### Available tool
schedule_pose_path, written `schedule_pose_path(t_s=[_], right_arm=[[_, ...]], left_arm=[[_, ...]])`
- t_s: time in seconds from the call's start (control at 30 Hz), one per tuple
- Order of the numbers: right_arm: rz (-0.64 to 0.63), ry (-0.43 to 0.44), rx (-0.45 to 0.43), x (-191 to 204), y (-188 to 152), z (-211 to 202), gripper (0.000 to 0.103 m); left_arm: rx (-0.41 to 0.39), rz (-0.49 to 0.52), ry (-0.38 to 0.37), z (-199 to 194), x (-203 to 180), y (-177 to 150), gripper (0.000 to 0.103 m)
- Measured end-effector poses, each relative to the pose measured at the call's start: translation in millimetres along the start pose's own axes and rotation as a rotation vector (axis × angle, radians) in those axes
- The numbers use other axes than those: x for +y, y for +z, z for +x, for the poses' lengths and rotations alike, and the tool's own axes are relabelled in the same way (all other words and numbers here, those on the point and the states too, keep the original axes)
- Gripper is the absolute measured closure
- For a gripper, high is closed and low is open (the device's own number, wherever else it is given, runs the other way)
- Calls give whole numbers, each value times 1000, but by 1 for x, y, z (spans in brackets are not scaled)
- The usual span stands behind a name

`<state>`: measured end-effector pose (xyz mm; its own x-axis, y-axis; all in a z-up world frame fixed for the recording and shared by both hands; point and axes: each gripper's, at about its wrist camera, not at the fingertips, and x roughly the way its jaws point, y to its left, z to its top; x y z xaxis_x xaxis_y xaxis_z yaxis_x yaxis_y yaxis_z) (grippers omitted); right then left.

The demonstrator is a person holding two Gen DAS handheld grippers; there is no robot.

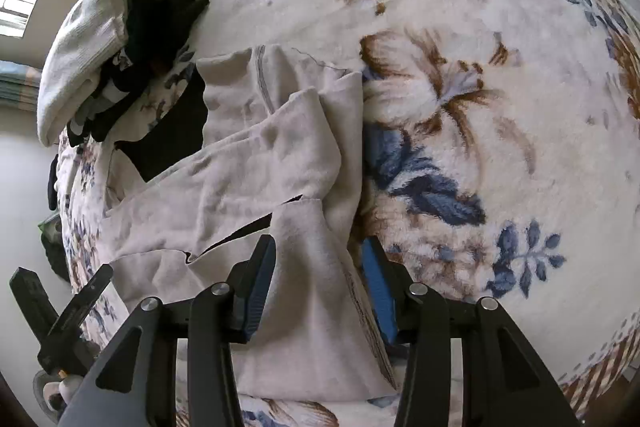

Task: Fold small clothes
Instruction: 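Lift the hem with both tools and fold it toward the collar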

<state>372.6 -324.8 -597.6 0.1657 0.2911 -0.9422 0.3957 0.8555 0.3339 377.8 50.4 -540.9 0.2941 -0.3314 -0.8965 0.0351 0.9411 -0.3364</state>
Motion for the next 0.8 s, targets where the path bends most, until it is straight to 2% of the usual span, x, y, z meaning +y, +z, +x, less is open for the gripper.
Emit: schedule_pose_path(t_s=[0.13, 0.17, 0.2, 0.23, 0.27, 0.3, 0.53, 0.63, 0.8], right_arm=[[-6, 7, 29, 1, 1, 12, 54], [-12, 4, 33, 2, 1, 16, 54], [-19, -4, 28, 3, 1, 18, 55], [-24, -7, 15, 4, 1, 18, 69], [-32, -8, -10, 6, 1, 17, 95], [-36, -24, -25, 7, 1, 15, 98], [-46, -41, -128, 15, -5, -12, 99], [-43, -51, -140, 13, -5, -16, 99], [-24, -112, -98, 5, 4, 5, 99]], left_arm=[[17, 60, 43, 13, -6, -3, 76], [6, 68, 53, 14, -7, -4, 82], [-4, 76, 65, 14, -8, -5, 99], [-16, 91, 78, 13, -10, -5, 99], [-28, 99, 88, 11, -11, -6, 99], [-38, 102, 100, 9, -12, -6, 99], [-118, 38, 126, -17, 2, -5, 99], [-104, 11, 120, -14, 8, 0, 99], [-46, 28, 155, 17, 9, 7, 99]])
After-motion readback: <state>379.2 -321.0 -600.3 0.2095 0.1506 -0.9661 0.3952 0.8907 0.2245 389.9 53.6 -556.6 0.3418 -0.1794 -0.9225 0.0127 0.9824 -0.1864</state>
